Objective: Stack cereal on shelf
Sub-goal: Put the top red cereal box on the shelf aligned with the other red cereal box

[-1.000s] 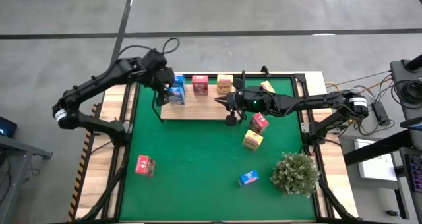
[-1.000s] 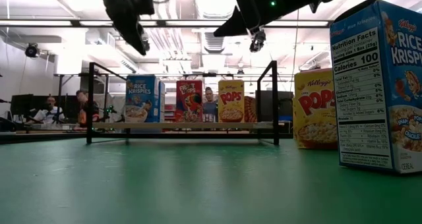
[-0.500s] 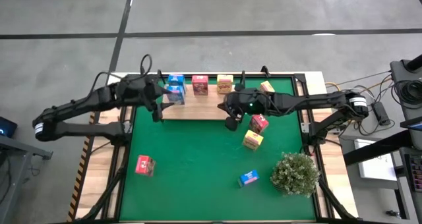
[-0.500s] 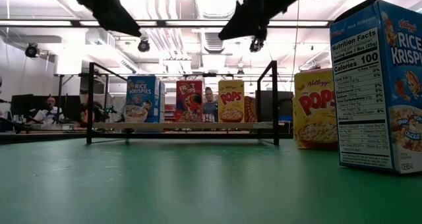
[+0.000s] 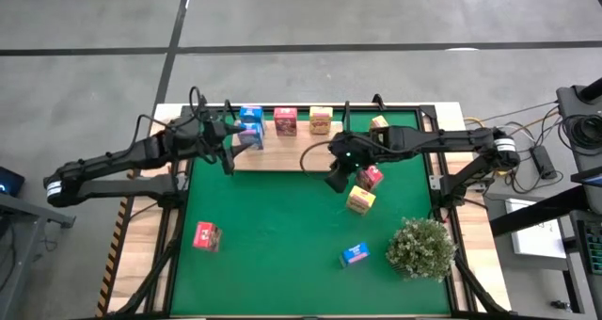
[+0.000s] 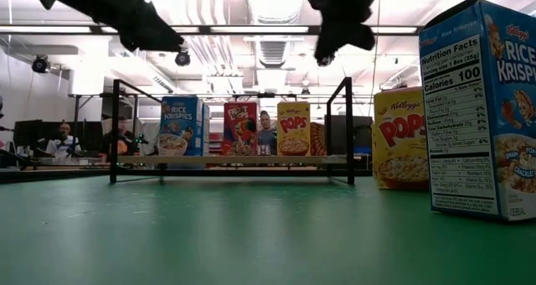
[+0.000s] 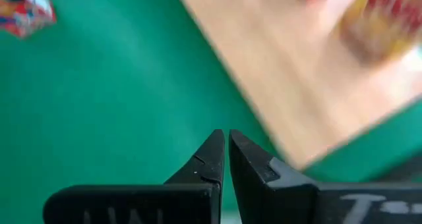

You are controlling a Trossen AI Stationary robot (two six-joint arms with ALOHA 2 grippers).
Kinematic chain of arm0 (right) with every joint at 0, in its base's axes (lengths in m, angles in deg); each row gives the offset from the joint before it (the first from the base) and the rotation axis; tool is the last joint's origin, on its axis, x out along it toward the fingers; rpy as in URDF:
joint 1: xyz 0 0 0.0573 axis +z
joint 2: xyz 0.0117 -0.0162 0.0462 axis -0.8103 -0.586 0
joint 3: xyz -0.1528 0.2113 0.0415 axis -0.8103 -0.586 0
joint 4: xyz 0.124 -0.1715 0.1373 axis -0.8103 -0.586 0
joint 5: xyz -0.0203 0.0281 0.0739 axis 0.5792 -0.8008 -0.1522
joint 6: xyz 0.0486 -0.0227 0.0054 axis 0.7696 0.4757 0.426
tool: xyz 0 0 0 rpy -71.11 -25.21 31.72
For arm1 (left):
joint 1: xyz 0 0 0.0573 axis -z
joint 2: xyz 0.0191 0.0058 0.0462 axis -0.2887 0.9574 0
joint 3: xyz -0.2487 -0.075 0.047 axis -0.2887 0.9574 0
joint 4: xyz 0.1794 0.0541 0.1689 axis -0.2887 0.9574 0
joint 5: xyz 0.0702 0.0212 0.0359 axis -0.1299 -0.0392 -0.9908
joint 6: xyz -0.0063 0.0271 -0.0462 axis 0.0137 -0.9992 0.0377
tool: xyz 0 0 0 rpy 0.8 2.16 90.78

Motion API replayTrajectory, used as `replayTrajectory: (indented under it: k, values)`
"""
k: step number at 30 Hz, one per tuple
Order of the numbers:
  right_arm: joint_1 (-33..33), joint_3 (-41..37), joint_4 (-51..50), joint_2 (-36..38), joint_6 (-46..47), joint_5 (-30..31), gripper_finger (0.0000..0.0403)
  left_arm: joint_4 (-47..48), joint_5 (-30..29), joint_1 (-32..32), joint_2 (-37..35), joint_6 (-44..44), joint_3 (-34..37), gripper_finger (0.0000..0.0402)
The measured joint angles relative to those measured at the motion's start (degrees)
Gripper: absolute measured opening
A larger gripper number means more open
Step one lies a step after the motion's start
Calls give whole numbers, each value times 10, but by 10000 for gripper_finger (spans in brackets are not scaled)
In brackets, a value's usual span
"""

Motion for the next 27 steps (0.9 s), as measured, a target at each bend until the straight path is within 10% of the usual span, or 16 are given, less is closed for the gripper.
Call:
replayTrajectory:
  k: [13,27]
  values:
    - [-16,-9,-223,-4,192,-28,26,-31,0,0,3,-5,14,217]
    - [-51,-40,-245,-6,180,-18,223,-29,0,0,9,-9,13,217]
